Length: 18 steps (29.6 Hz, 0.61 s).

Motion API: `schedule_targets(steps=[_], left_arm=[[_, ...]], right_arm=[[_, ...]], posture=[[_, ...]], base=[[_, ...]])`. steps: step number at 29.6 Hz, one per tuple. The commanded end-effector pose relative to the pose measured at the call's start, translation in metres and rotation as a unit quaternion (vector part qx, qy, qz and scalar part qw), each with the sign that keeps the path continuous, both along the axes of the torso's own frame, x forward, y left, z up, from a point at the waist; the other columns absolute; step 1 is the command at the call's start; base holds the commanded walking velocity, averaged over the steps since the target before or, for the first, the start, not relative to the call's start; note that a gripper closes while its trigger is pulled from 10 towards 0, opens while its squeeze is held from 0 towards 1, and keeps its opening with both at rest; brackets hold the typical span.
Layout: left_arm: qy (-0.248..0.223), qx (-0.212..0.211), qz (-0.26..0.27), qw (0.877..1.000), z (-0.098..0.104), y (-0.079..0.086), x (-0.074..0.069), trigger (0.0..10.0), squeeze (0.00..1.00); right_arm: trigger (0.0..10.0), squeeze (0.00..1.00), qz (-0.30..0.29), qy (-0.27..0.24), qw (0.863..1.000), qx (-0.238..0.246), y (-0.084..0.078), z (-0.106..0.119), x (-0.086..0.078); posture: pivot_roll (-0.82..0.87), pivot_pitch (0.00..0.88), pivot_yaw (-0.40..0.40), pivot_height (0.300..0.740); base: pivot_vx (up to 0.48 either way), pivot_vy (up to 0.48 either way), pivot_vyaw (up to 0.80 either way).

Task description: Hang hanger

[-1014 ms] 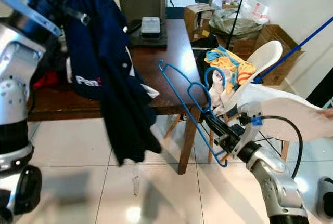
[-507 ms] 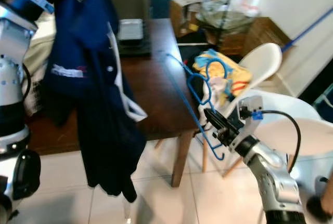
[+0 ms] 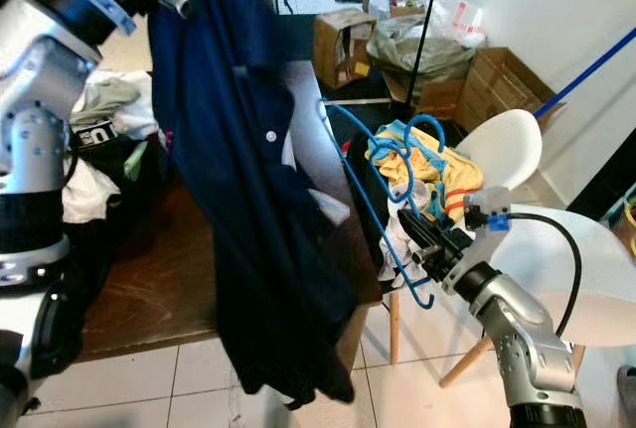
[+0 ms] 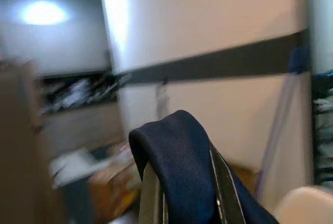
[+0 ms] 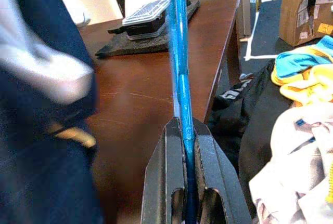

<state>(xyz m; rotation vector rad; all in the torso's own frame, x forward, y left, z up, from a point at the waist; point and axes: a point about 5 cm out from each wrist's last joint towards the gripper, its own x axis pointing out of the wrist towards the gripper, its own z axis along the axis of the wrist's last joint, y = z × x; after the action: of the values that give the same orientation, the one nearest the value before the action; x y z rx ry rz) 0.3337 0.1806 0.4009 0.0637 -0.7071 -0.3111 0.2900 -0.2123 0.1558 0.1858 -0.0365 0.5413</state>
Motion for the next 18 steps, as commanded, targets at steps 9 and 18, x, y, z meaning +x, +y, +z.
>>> schedule_targets(steps=[9, 18], left_arm=[[0.173, 0.007, 0.13, 0.976, -0.093, 0.033, 0.034, 10.0, 0.0], [0.26, 0.034, 0.105, 0.959, -0.141, 0.018, 0.04, 10.0, 0.0]], right_arm=[[10.0, 0.0, -0.009, 0.009, 1.0, -0.011, -0.004, -0.004, -0.002], [10.0, 0.0, -0.013, 0.014, 1.0, -0.021, -0.004, -0.005, -0.003]], posture=[[0.05, 0.103, -0.021, 0.74], [0.05, 0.114, -0.019, 0.74]], base=[[0.0, 0.0, 0.0], [0.0, 0.0, 0.0]])
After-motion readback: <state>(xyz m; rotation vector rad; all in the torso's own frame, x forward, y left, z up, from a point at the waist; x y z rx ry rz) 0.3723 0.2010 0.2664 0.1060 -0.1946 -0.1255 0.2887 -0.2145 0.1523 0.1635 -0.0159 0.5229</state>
